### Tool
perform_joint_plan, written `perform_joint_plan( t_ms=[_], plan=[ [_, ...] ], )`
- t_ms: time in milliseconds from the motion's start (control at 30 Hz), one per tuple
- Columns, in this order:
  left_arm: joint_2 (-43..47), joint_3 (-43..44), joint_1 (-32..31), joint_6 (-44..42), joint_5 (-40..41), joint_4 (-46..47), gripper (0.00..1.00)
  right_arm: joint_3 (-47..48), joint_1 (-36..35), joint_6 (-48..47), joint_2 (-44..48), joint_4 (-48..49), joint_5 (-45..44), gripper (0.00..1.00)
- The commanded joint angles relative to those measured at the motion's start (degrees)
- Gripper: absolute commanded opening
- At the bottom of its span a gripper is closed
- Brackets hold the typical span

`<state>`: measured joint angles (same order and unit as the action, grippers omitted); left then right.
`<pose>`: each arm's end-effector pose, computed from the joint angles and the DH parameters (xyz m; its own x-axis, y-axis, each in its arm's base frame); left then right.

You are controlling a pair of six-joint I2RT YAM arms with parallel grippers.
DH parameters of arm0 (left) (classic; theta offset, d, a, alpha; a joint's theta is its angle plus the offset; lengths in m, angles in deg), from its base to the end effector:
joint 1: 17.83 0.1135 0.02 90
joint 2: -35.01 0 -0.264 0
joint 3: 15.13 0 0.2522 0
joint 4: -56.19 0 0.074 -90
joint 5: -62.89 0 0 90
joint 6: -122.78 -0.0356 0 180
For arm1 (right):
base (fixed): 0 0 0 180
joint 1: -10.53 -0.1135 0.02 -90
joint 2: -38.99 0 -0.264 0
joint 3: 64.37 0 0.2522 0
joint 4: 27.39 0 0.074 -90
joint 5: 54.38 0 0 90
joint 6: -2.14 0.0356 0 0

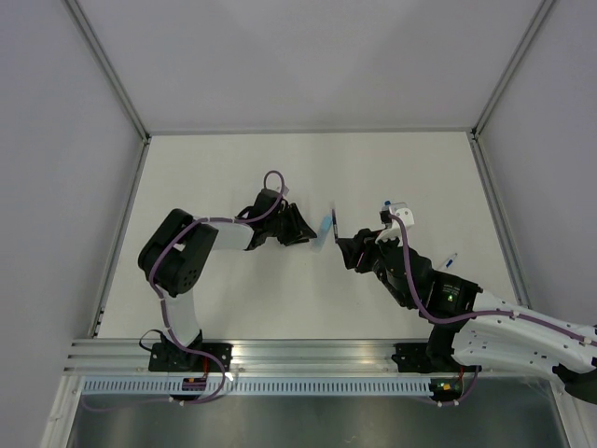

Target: Insert the pens into the pen caps

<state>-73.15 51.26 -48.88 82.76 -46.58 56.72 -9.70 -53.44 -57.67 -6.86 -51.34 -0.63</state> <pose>0.3119 -0.2017 0.1254 -0.9000 -0.3009 -0.3153 0.0183 0.6967 -0.7172 0.0999 0.1565 0.3148 -0.3374 0.2332 -0.9120 -0.3522 0.8672 0.3520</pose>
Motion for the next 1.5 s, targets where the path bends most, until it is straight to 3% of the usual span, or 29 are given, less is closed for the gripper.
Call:
perform_joint_plan(
  t_ms=[0, 700, 833, 967, 1167, 1200, 1333, 1467],
  plan=[
    [1.99, 0.55, 0.02, -2.69, 1.18, -4.26, 0.42, -0.12, -0.11, -0.66, 0.05, 1.67, -0.05, 0.53],
    [0.23, 1.79, -4.37, -6.74, -6.37, -4.27, 0.43, 0.14, -0.02, -0.84, -1.35, 2.02, 0.13, 0.54],
    [2.33, -0.4, -4.37, -6.65, -6.9, -1.91, 0.43, -0.03, -0.11, -0.93, -1.44, 1.93, -0.66, 0.54],
    [6.11, -0.59, -4.37, -7.96, -4.36, -5.75, 0.44, 1.1, 0.33, -0.32, -2.4, 0.54, -2.85, 0.54],
    [17.09, -1.38, -4.37, -10.69, -1.64, -13.21, 0.46, 13.31, 9.28, 1.36, -12.41, -14.81, -11.12, 0.53],
    [19.11, -1.55, -4.37, -11.3, -1.2, -13.92, 0.46, 15.06, 14.43, 1.36, -14.17, -16.68, -10.25, 0.54],
    [30.34, -3.92, -4.29, -13.94, 1.69, -18.93, 0.49, 20.53, 29.39, 2.58, -21.64, -25.73, 0.19, 0.54],
    [36.86, -8.31, -4.29, -15.34, 5.3, -19.21, 0.51, 17.02, 42.58, 7.94, -22.27, -29.96, 12.31, 0.54]
  ],
)
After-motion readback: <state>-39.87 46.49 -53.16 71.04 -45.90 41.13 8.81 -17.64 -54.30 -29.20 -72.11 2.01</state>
